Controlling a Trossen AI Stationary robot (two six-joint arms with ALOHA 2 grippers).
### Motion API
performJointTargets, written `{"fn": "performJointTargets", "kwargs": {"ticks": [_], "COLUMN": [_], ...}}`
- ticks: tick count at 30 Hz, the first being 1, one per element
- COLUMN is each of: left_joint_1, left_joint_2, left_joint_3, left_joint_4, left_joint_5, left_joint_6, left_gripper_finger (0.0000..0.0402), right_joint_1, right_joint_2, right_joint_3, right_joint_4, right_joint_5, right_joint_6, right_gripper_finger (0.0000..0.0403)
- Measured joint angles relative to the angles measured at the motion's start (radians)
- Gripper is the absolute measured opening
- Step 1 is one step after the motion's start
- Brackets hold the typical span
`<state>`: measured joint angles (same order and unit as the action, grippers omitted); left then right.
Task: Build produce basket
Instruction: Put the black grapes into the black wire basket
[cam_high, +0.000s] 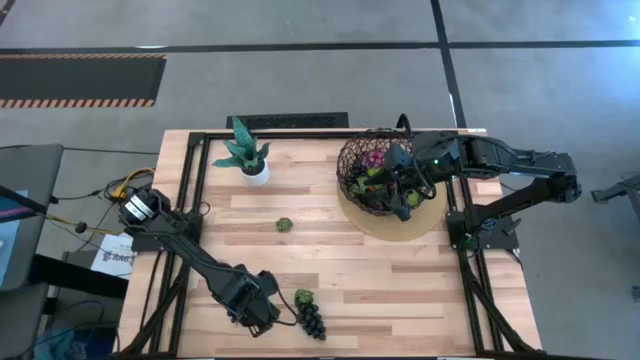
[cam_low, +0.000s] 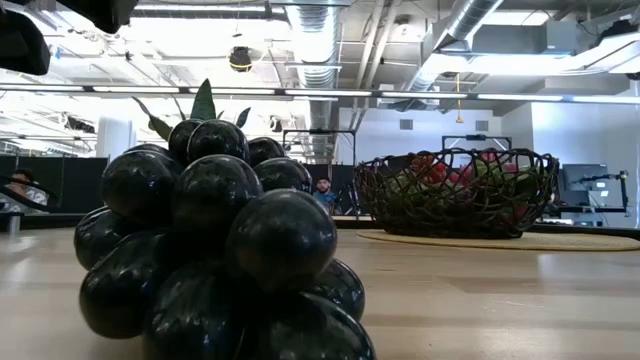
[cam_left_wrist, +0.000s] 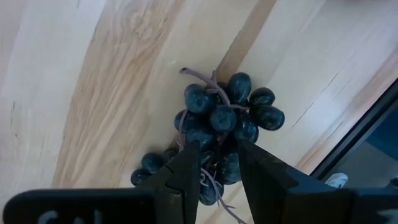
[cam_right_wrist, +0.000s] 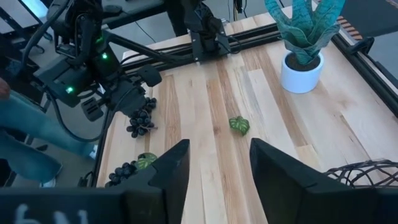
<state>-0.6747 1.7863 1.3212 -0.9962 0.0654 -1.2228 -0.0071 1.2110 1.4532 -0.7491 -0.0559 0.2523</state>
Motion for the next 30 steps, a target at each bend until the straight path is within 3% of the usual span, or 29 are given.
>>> {"fn": "performJointTargets", "kwargs": {"ticks": [23, 30], "left_joint_1": [-0.037, -0.039], "left_joint_2": [0.010, 0.064], "left_joint_3": [0.001, -0.002], "left_joint_4": [0.048, 0.059], "left_joint_5": [0.003, 0.072], "left_joint_6": [0.038, 0.065], "left_gripper_finger": [0.0094, 0.0094], "right_joint_1": [0.001, 0.001], "right_joint_2": [0.000, 0.000], "right_joint_3": [0.000, 0.000], "right_joint_4": [0.002, 0.005], "right_joint_5": [0.000, 0.000], "right_joint_6": [0.001, 0.009], "right_gripper_finger": [0.0226, 0.0226]}}
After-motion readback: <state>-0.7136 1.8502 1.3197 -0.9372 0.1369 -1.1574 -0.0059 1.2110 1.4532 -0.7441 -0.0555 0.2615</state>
